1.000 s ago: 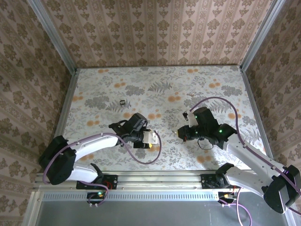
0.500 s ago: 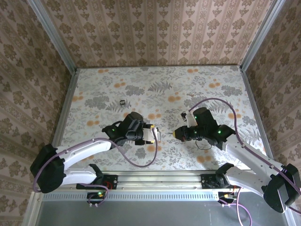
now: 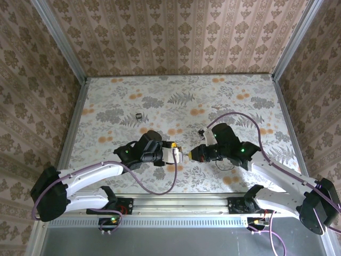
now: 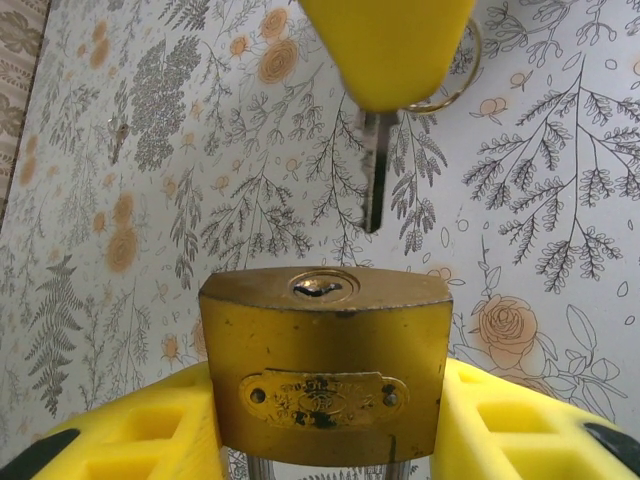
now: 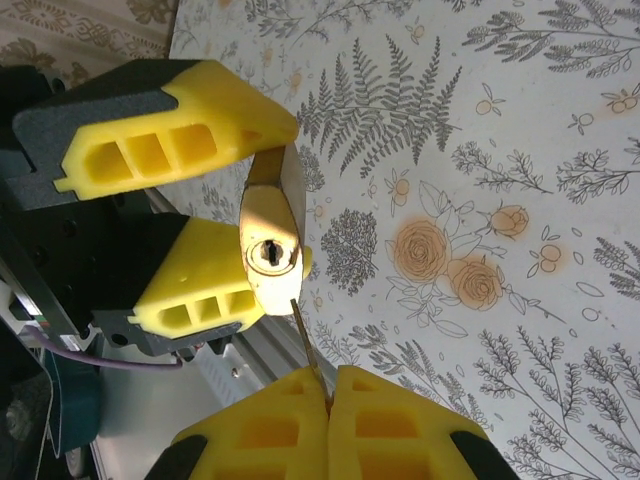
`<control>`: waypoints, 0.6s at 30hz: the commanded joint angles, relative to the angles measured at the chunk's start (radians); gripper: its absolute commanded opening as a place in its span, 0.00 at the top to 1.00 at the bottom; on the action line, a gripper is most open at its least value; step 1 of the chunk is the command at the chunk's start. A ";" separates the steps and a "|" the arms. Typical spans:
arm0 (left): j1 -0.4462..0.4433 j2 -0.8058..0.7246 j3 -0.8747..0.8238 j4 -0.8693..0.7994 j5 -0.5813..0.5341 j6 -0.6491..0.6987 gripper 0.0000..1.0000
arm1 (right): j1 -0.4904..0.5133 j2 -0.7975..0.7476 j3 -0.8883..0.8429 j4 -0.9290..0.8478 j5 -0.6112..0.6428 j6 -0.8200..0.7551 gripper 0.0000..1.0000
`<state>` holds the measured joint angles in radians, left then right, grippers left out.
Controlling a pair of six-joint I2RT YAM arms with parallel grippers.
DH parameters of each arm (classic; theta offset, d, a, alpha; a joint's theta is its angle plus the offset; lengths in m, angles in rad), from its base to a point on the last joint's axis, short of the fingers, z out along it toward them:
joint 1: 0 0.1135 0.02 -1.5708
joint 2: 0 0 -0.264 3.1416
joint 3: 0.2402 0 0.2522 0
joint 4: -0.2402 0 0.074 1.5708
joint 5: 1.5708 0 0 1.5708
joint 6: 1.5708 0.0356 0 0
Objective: Unlock with the key
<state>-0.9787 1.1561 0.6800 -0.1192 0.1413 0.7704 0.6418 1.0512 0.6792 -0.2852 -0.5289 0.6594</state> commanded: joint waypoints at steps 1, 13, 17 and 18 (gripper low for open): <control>-0.005 -0.026 0.011 0.027 0.017 -0.016 0.98 | 0.011 -0.010 0.033 -0.003 0.021 -0.007 1.00; 0.068 -0.022 0.111 -0.142 0.214 -0.073 0.98 | 0.013 -0.165 0.017 -0.066 0.293 -0.400 1.00; 0.079 -0.026 0.131 -0.171 0.223 -0.073 0.98 | 0.012 -0.190 -0.003 0.007 0.323 -0.458 1.00; 0.082 -0.024 0.129 -0.172 0.216 -0.072 0.98 | 0.013 -0.186 0.000 0.010 0.327 -0.462 1.00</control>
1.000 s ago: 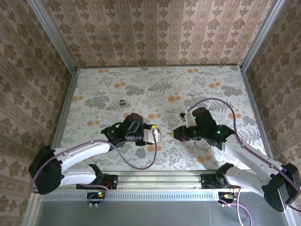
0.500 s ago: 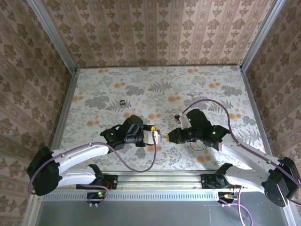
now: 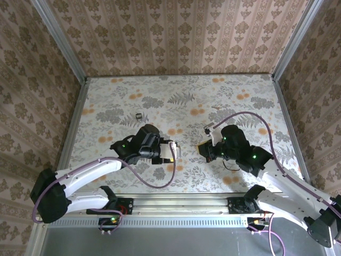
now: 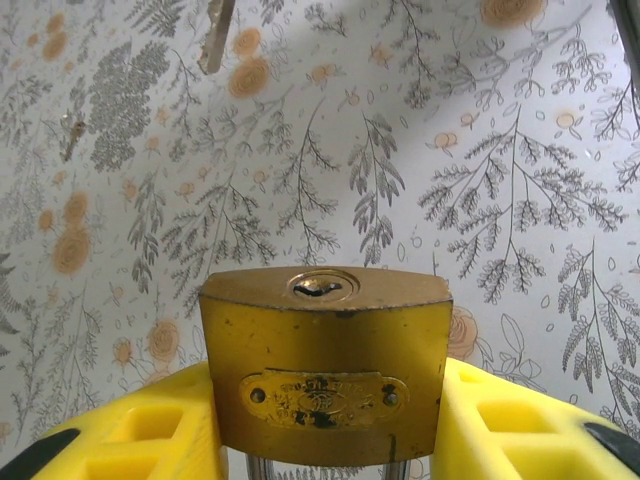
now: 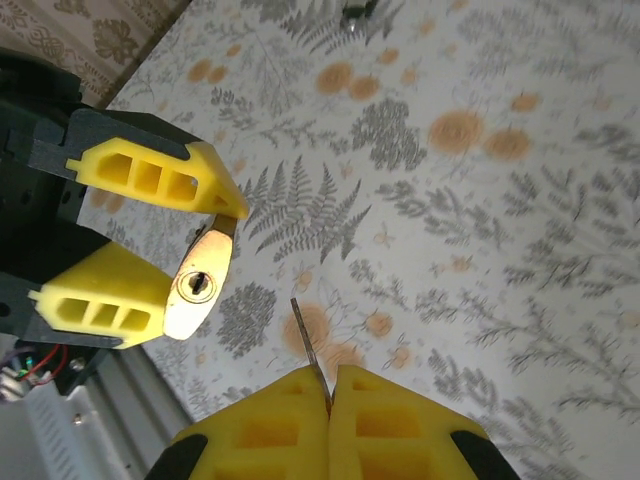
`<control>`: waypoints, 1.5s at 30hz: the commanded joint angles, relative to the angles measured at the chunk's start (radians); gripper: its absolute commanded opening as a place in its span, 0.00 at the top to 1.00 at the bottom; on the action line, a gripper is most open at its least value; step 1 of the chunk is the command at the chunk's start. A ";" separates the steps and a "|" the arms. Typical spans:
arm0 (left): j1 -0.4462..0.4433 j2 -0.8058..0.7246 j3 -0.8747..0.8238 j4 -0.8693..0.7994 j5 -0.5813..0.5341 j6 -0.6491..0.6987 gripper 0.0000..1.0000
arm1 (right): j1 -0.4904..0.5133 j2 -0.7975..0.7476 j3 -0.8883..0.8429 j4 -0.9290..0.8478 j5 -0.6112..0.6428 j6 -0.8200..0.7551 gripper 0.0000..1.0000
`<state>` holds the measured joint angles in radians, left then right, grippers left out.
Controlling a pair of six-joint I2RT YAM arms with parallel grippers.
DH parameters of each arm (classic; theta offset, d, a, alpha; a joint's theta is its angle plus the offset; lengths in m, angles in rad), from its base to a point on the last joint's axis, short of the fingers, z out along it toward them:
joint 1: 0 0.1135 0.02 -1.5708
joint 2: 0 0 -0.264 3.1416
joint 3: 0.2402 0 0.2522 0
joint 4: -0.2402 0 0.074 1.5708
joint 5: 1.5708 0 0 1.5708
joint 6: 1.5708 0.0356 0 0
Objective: Unlock with the key
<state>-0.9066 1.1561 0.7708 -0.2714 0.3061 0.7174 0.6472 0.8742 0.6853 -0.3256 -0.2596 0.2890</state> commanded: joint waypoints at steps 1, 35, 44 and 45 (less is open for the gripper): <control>0.013 -0.018 0.035 -0.020 0.039 -0.018 0.98 | 0.008 -0.003 -0.003 0.051 0.059 -0.092 1.00; 0.022 0.390 0.104 -0.075 -0.138 -0.053 0.25 | -0.058 0.081 0.049 -0.079 -0.124 0.306 1.00; 0.156 0.054 0.094 -0.052 0.019 -0.322 0.08 | -0.081 0.005 0.057 -0.111 -0.096 0.302 1.00; 0.174 0.006 0.089 -0.027 0.048 -0.399 0.05 | -0.081 -0.006 0.046 -0.093 -0.106 0.299 1.00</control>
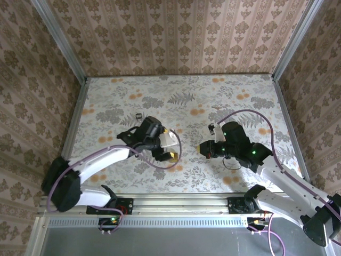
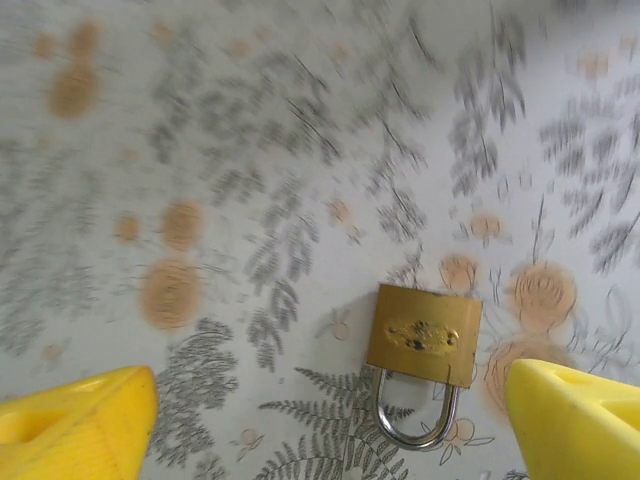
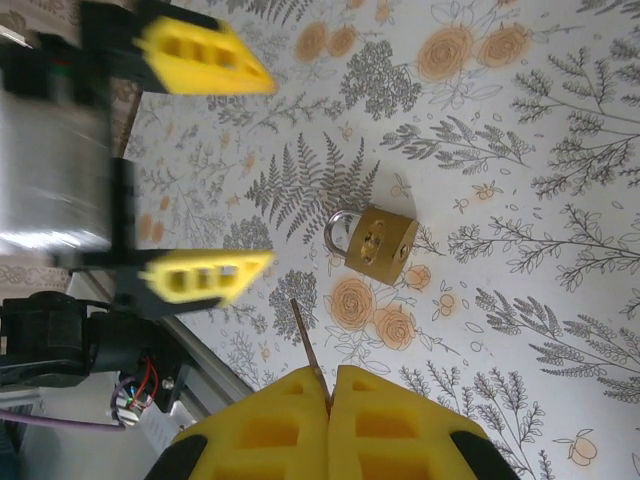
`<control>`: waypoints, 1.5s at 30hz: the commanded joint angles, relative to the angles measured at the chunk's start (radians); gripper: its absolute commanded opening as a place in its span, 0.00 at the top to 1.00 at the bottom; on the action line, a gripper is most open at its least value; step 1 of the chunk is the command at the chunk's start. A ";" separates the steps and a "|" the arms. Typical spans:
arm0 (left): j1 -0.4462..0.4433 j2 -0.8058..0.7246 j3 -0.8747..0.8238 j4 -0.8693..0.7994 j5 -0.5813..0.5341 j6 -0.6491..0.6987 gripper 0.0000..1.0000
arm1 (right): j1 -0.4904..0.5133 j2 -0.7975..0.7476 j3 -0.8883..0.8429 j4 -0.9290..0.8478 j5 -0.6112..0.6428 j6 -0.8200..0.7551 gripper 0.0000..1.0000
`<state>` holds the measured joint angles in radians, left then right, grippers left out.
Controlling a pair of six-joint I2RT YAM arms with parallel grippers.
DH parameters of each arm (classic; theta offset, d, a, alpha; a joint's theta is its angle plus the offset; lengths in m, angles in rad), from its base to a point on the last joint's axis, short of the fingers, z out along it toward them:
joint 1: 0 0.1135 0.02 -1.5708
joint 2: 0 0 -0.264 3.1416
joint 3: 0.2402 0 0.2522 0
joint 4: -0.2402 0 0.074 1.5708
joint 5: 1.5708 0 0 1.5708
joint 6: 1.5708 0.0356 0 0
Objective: Unlock with the key
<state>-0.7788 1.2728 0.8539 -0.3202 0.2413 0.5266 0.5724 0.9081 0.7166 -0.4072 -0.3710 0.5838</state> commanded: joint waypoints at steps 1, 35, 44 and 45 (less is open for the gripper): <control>0.055 -0.148 0.002 0.046 0.121 -0.303 0.03 | -0.006 -0.047 0.003 0.011 -0.006 0.003 1.00; -0.075 0.006 -0.221 0.867 0.264 -2.176 0.41 | 0.232 -0.068 -0.109 0.311 0.423 -0.533 1.00; -0.072 0.056 -0.243 0.941 0.252 -2.221 0.50 | 0.366 -0.013 -0.137 0.393 0.571 -0.664 1.00; -0.070 0.061 -0.243 0.945 0.253 -2.223 0.51 | 0.378 -0.004 -0.137 0.393 0.594 -0.673 1.00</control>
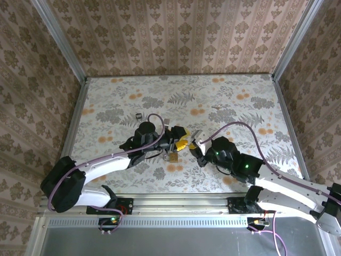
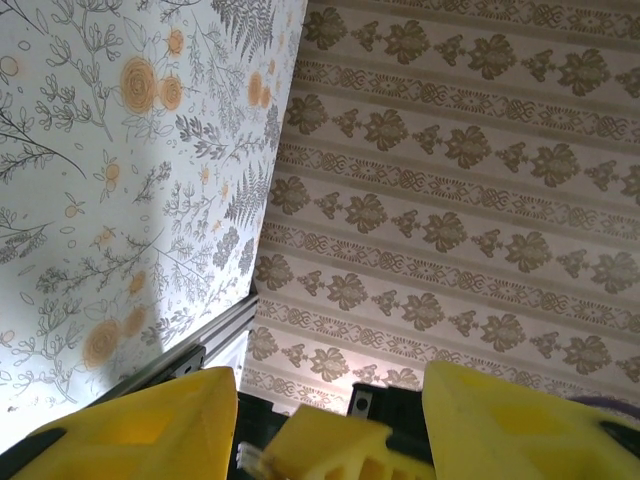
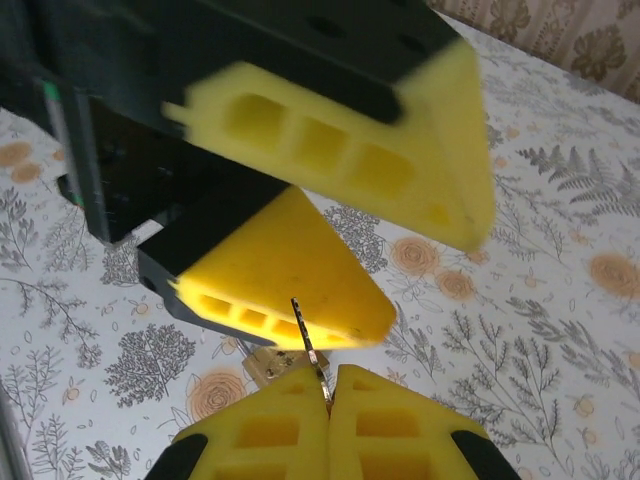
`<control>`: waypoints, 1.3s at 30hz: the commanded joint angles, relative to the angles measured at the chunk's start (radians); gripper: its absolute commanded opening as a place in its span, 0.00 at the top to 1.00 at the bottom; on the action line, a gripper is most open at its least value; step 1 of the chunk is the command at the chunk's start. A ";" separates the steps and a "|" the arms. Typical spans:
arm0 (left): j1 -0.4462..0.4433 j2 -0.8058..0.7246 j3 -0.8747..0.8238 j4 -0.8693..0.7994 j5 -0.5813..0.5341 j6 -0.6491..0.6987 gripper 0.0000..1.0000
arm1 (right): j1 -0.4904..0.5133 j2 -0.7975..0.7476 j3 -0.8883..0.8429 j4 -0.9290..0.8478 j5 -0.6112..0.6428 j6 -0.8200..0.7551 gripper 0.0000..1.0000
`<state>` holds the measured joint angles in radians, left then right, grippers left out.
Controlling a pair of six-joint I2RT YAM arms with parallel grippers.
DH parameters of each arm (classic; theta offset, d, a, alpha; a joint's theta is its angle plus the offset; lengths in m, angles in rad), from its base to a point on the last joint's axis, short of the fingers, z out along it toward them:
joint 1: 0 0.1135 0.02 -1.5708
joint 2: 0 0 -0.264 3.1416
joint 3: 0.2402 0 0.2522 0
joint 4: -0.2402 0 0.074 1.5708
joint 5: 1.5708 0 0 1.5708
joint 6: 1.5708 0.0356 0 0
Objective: Unlock with the key
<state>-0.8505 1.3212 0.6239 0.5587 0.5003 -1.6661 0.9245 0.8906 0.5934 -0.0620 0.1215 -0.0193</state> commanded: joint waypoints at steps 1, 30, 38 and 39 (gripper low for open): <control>0.001 0.019 -0.012 0.071 -0.003 -0.031 0.52 | 0.037 0.022 -0.016 0.053 0.121 -0.080 1.00; 0.026 0.007 0.006 0.047 0.002 0.095 1.00 | 0.106 -0.006 -0.110 0.148 0.262 -0.057 0.79; 0.041 -0.122 0.151 -0.380 -0.104 0.614 1.00 | -0.171 -0.190 -0.064 -0.011 -0.172 0.390 0.00; 0.041 -0.136 0.150 -0.377 -0.119 0.669 1.00 | -0.229 -0.189 -0.060 -0.008 -0.256 0.455 0.00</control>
<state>-0.8093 1.2430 0.7193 0.3309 0.4465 -1.2957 0.8051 0.7223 0.4950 -0.0090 0.1318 0.1627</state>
